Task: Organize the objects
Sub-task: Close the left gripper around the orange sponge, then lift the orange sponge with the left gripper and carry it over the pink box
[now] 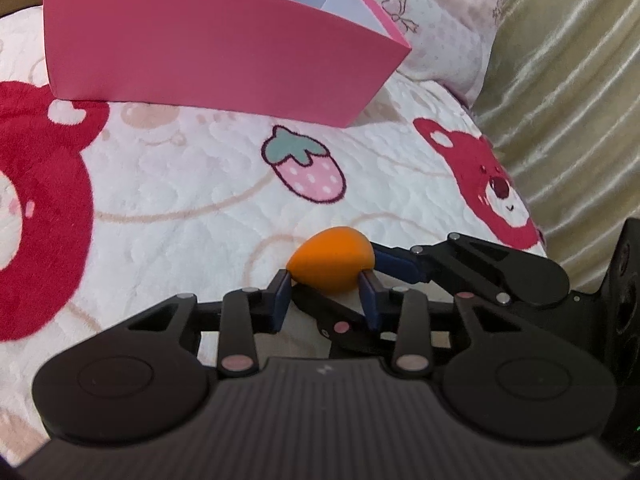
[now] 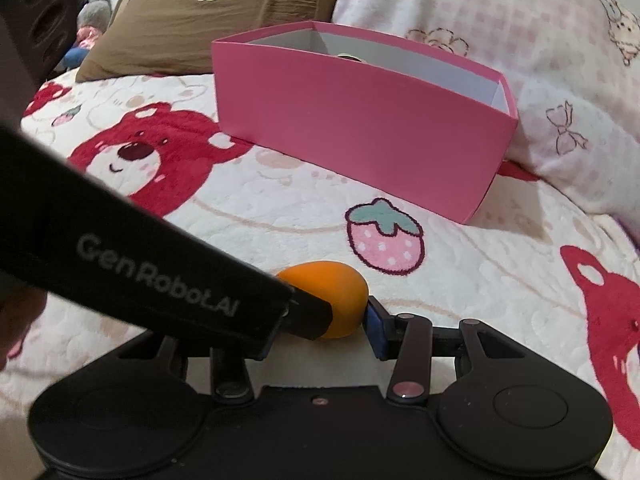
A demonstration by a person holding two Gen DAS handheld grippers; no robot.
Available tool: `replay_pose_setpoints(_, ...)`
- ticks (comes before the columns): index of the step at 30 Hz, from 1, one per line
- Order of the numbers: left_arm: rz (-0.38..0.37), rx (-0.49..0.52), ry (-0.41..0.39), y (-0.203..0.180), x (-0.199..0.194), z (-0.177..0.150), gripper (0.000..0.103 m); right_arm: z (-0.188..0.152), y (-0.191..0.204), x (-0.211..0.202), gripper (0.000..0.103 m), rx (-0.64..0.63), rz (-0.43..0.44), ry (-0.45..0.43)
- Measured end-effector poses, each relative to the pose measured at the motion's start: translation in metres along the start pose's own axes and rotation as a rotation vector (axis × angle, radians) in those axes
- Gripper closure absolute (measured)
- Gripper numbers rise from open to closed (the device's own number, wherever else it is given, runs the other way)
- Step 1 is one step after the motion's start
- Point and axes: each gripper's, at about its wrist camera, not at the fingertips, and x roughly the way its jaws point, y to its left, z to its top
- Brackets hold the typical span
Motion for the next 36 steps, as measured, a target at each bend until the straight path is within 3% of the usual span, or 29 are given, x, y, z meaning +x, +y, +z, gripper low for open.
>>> replay_pose_setpoints(14, 0.058, -0.010, 0.098, -0.017, -0.031, 0.002, 0.067, 0.007, 0.011, -0.025, 0.053, 0.038, 0.053, 0.054)
replay_pose_setpoints(25, 0.064, -0.011, 0.087, -0.024, -0.067, 0.003, 0.067, 0.025, 0.024, -0.052, 0.053, 0.053, 0.061, 0.067)
replay_pose_setpoints(36, 0.076, -0.017, 0.060, -0.033, -0.097, 0.011, 0.066, 0.044, 0.039, -0.077, 0.053, -0.001, 0.039, 0.026)
